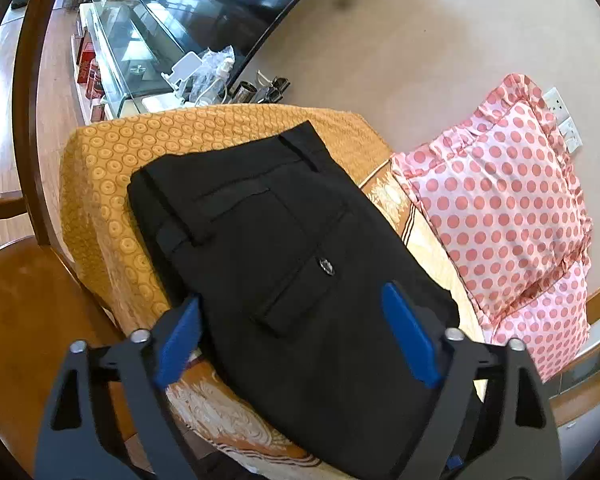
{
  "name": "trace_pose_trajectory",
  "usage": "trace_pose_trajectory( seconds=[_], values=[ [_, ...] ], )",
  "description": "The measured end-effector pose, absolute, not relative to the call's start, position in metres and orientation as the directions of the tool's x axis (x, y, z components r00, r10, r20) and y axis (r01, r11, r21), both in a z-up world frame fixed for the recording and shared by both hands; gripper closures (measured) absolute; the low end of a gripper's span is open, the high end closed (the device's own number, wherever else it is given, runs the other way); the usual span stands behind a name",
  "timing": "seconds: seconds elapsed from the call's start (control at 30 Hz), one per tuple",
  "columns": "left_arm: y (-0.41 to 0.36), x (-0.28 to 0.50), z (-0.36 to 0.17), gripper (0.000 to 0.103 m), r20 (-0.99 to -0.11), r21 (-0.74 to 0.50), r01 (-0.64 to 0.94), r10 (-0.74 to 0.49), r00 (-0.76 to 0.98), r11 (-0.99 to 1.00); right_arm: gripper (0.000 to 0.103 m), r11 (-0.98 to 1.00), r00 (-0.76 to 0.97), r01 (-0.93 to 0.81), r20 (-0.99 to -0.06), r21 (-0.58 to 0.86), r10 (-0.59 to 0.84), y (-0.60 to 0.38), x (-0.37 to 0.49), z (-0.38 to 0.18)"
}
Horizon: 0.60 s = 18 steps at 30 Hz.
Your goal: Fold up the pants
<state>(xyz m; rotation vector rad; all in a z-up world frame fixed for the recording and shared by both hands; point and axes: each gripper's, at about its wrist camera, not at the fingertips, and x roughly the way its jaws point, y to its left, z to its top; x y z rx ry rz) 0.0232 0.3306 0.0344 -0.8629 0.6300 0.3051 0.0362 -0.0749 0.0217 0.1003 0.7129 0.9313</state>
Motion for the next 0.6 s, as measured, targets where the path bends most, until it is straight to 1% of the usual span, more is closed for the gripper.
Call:
trace_pose_trajectory(
  seconds=[0.03,0.07,0.23,0.43,0.6],
  values=[
    [0.333,0.022,0.033,0.026,-0.627,-0.617,-0.495,-0.002,0.779,0.611,0.019,0.613,0.391,-0.693,-0.517,0.379,0.762,-0.079,0.037,0.022],
    [0.337,0.021,0.031,0.027,-0.622,-0.638,-0.496,-0.015,0.783,0.59,0.019,0.616,0.392,-0.688,-0.516,0.385,0.761,-0.083,0.037,0.022],
    [0.351,0.001,0.024,0.028,-0.578,-0.737,-0.483,-0.073,0.813,0.473,0.019,0.62,0.403,-0.673,-0.502,0.404,0.765,-0.099,0.033,0.019],
    [0.339,-0.008,0.021,0.024,-0.577,-0.745,-0.476,-0.093,0.812,0.467,0.019,0.614,0.399,-0.677,-0.499,0.406,0.769,-0.096,0.035,0.018],
    [0.332,-0.015,0.014,0.023,-0.552,-0.789,-0.454,-0.154,0.819,0.413,0.019,0.615,0.401,-0.674,-0.497,0.408,0.769,-0.096,0.037,0.018]
  ],
)
